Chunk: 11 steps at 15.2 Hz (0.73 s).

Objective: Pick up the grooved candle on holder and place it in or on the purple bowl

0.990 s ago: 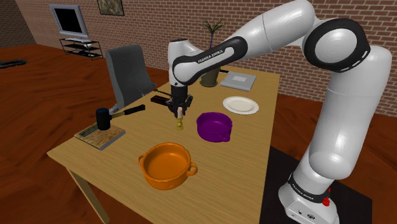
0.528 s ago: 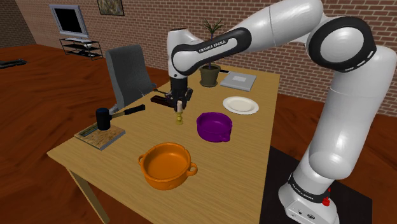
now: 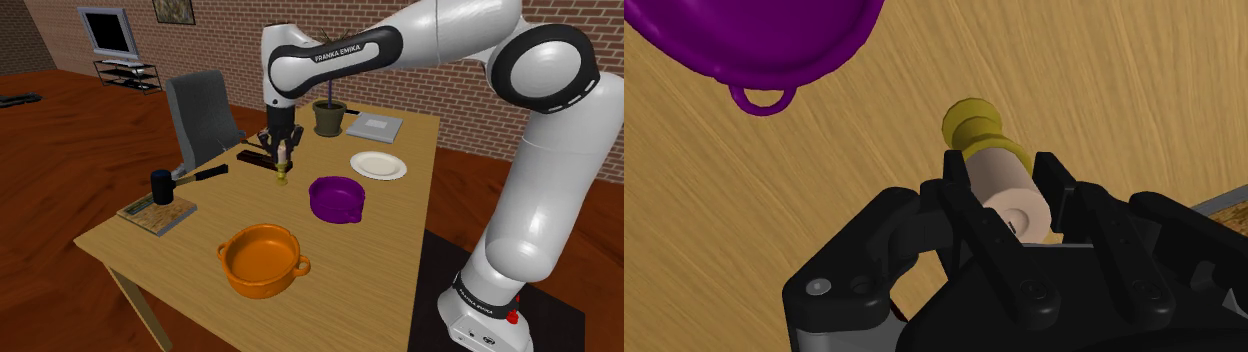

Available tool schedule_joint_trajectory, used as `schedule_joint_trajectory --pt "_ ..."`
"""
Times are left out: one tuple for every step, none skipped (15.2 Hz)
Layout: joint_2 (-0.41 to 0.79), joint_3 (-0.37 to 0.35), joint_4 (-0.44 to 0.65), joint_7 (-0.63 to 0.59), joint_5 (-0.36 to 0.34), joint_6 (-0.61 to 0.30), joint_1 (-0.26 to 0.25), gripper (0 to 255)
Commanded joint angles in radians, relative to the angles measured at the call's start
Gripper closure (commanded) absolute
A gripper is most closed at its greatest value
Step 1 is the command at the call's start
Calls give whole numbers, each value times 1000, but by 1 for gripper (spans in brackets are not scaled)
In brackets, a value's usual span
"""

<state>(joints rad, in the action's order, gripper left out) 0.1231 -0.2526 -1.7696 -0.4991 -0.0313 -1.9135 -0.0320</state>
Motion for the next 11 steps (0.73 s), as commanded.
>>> schedule_joint_trajectory --pt "-1 1 24 2 1 25 1 255" --pt "-3 0 36 3 1 38 1 255" --pt "-4 0 48 3 1 52 1 255" --pt "-4 0 60 3 2 65 1 255" --pt "-5 0 73 3 2 78 1 255" --pt "-5 0 86 4 2 91 0 255" --pt "-6 0 99 4 2 105 0 255" --pt "-6 0 111 4 2 117 0 255" --pt "-44 5 69 20 13 113 10 255" --pt "-83 11 30 37 23 110 19 255" --pt "-120 18 -8 54 33 109 28 255"
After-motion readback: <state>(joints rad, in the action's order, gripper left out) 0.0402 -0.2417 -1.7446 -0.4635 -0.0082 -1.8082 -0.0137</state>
